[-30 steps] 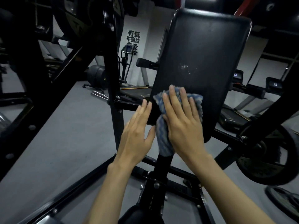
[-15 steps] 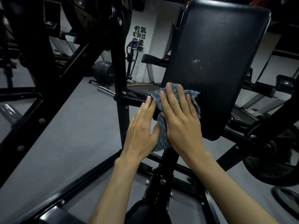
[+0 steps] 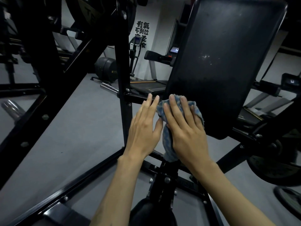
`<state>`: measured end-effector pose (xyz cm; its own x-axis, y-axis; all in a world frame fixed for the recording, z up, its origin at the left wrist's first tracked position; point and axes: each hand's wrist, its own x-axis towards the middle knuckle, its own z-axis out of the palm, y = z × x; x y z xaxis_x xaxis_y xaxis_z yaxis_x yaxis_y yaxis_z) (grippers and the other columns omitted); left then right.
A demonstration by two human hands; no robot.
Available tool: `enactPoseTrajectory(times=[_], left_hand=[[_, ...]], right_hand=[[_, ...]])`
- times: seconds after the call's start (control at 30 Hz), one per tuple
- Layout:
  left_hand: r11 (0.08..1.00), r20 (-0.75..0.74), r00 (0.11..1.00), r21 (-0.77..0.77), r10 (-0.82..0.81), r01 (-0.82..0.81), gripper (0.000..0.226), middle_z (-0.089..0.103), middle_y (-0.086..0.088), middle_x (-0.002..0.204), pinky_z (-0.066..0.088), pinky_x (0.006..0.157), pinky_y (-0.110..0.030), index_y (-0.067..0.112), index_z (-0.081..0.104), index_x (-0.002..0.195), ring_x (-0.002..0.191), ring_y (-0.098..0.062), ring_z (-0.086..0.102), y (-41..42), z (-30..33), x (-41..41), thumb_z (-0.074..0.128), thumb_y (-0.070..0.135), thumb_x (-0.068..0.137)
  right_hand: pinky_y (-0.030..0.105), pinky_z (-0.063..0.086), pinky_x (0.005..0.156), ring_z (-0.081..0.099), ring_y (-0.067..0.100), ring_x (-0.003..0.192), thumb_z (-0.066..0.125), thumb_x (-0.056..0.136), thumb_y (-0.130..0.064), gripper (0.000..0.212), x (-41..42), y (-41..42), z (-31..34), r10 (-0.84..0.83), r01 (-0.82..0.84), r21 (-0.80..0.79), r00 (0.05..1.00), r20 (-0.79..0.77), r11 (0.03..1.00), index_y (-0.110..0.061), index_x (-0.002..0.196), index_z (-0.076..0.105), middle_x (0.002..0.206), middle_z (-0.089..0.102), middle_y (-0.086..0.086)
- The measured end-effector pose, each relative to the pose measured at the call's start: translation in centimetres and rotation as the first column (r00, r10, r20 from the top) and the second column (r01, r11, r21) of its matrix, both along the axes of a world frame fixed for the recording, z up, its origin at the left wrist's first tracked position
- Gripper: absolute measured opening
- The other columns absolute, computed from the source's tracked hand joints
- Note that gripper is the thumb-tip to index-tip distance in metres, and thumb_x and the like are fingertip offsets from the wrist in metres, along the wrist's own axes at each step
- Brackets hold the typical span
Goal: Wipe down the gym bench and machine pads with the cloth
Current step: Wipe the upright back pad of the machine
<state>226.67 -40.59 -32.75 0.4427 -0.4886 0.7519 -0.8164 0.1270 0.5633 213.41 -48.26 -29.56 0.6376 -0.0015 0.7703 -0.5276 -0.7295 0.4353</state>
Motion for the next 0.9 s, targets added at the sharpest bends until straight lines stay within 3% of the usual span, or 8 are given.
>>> enactPoseTrajectory(times=[0.17,0.37,0.5,0.67,0.73,0.9], left_hand=[[0.999,-0.013,1.000,-0.031,-0.017,0.016,0.064,0.012,0.014,0.170,0.028,0.125,-0.044,0.030,0.013,0.163,0.156,-0.002,0.011,-0.1,0.2,-0.3,0.042,0.033,0.106],[0.997,-0.018,0.997,-0.043,-0.072,0.071,0.067,0.014,0.018,0.169,0.030,0.124,-0.046,0.036,0.013,0.162,0.155,-0.002,0.013,-0.2,0.3,-0.9,0.048,0.030,0.105],[0.992,0.014,0.997,-0.100,-0.077,0.078,0.063,0.019,0.014,0.169,0.029,0.124,-0.044,0.030,0.017,0.163,0.155,-0.001,0.015,-0.2,1.2,-1.5,0.045,0.026,0.107],[0.993,0.104,0.994,-0.107,-0.033,0.044,0.061,0.010,0.009,0.171,0.023,0.122,-0.035,0.022,0.026,0.161,0.157,-0.008,0.010,-0.5,1.4,-2.7,0.046,0.029,0.104],[0.994,0.153,0.988,-0.107,-0.019,0.036,0.063,0.007,0.006,0.172,0.024,0.123,-0.040,0.019,0.028,0.161,0.158,-0.013,0.005,-0.8,1.1,-3.1,0.053,0.023,0.104],[0.992,0.231,0.973,-0.126,0.013,0.016,0.067,0.008,0.001,0.172,0.028,0.124,-0.053,0.018,0.028,0.160,0.159,-0.018,0.004,-0.8,0.9,-3.4,0.058,0.014,0.101]], right_hand=[[0.048,0.019,0.124,0.008,0.027,0.156,0.044,0.106,-0.022,0.058,2.2,0.3,2.6,0.007,-0.008,0.025,1.000,0.025,1.000,-0.013,0.159,0.022,0.168,0.014,0.007],[0.046,0.020,0.124,0.010,0.026,0.155,0.032,0.108,-0.024,0.052,0.1,0.1,1.1,-0.005,0.004,0.020,0.999,0.033,1.000,-0.012,0.159,0.024,0.167,0.016,0.008],[0.045,0.014,0.126,0.006,0.026,0.156,0.040,0.106,-0.022,0.057,1.7,-0.2,5.4,-0.005,0.005,0.028,1.000,0.027,1.000,-0.012,0.159,0.021,0.168,0.012,0.008],[0.049,0.017,0.125,0.007,0.029,0.156,0.037,0.107,-0.022,0.056,-1.6,-0.6,3.8,-0.026,0.024,0.031,0.997,0.070,0.999,-0.010,0.159,0.022,0.168,0.013,0.010],[0.050,0.018,0.124,0.010,0.031,0.155,0.034,0.107,-0.021,0.053,-2.2,-1.0,4.2,-0.015,0.012,0.027,0.995,0.095,1.000,-0.008,0.158,0.025,0.167,0.016,0.012],[0.048,0.016,0.125,0.006,0.031,0.155,0.046,0.104,-0.015,0.059,0.6,-0.8,7.5,0.002,-0.008,0.042,0.990,0.144,0.999,-0.007,0.158,0.025,0.167,0.014,0.013]])
